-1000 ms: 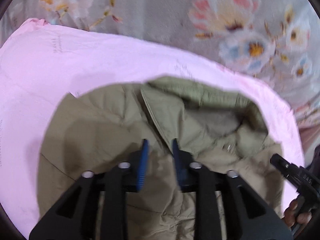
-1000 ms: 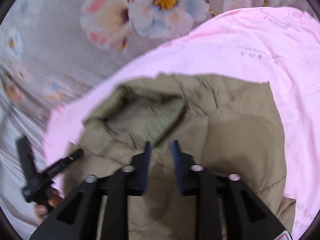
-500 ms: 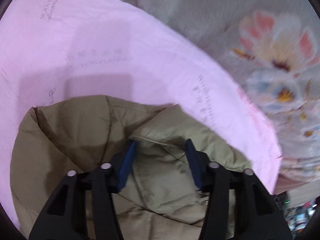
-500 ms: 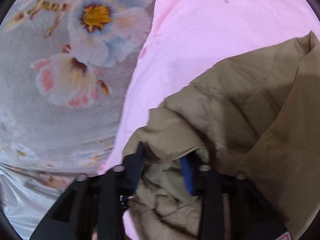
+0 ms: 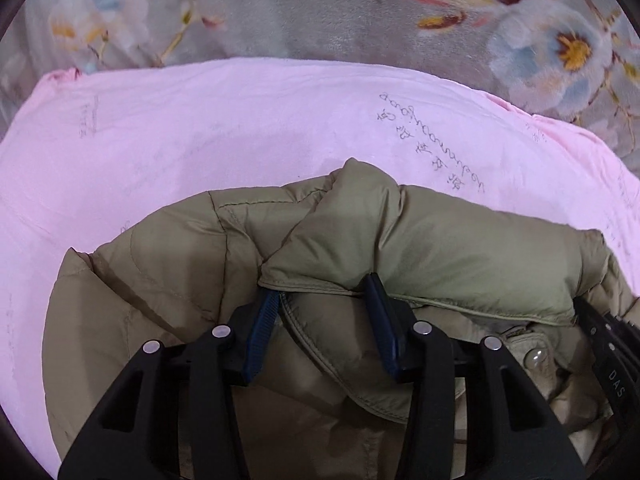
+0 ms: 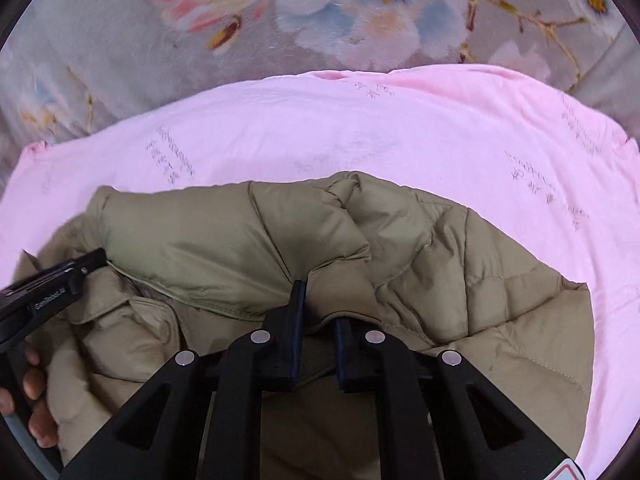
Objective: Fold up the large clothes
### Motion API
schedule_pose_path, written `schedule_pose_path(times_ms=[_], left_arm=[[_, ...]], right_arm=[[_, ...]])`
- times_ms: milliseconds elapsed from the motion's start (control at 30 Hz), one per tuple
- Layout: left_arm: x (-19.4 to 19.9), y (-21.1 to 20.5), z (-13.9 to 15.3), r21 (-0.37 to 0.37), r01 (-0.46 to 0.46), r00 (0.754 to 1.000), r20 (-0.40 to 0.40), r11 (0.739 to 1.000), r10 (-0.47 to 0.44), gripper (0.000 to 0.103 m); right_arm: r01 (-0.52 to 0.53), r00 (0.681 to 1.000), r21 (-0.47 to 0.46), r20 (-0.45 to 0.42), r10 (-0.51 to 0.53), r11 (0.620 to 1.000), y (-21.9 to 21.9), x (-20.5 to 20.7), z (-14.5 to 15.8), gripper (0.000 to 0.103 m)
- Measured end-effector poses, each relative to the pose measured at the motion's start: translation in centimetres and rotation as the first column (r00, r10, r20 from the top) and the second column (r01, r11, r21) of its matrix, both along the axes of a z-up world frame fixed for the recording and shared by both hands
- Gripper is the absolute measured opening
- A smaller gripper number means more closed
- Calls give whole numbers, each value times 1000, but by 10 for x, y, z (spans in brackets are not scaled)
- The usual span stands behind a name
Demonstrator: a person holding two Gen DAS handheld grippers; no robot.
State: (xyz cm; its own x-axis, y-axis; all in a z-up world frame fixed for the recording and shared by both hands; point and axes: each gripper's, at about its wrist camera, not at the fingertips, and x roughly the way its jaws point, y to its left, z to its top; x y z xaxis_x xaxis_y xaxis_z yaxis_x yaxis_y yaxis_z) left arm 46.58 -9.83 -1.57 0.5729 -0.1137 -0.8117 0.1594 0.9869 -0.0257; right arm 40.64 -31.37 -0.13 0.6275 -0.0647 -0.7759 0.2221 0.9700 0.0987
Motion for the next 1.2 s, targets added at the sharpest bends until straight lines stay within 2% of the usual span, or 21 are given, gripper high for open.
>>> schedule_pose_path(times_ms=[200,333,1200], left_arm=[[-6,-9,-4,83,1,997,71,997,-7,44],[-7,-10,-4,115,3,997,72,993,-11,44],[-7,-9,-2,129,6,999,47,992,-12,44]], right_arm=[[3,1000,-73,15,-2,997,8,1,-6,11],[4,1000,-78,25,-2,997,9,2,-6,12],[7,998,-23,68,-5,1000,5,-1,-7,14]])
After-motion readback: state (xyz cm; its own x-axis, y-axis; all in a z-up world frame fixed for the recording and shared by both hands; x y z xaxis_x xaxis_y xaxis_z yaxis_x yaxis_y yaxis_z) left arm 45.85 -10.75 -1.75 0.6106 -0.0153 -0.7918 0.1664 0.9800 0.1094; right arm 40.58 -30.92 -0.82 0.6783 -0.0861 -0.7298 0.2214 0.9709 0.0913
